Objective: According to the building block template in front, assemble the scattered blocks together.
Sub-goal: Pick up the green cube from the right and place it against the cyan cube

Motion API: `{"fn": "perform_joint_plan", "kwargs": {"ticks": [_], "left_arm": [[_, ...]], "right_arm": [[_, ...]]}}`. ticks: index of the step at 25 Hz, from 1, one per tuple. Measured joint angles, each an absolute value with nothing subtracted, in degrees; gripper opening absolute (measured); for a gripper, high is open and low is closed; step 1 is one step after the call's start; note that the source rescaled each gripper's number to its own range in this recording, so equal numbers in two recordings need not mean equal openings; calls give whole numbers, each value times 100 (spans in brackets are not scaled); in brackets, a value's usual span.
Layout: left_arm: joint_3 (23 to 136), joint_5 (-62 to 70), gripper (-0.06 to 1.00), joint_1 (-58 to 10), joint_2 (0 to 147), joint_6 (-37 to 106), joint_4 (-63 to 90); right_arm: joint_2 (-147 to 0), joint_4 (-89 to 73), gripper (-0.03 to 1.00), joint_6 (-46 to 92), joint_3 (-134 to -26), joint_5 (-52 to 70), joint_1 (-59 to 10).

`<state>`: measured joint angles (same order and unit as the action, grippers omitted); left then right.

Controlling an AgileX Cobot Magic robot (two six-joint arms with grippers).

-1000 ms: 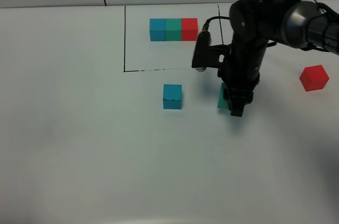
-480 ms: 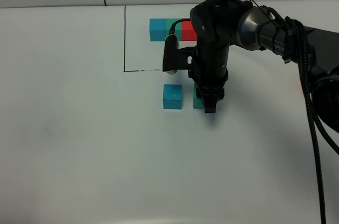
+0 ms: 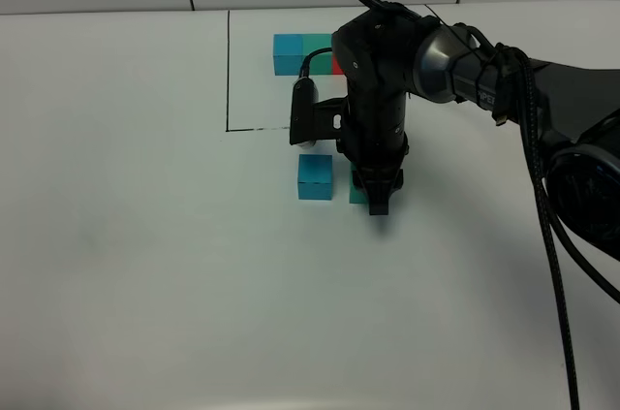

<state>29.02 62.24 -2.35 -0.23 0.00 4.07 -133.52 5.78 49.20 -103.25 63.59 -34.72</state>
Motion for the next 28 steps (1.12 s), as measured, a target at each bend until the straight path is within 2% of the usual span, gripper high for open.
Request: {"fn": "perform_joint_plan", "kwargs": {"ticks": [28], "left_arm": [[2902, 6224, 63, -235, -23, 0, 407]], "right_arm": [[-13457, 621, 1, 4752, -10376, 6070, -3628]]}}
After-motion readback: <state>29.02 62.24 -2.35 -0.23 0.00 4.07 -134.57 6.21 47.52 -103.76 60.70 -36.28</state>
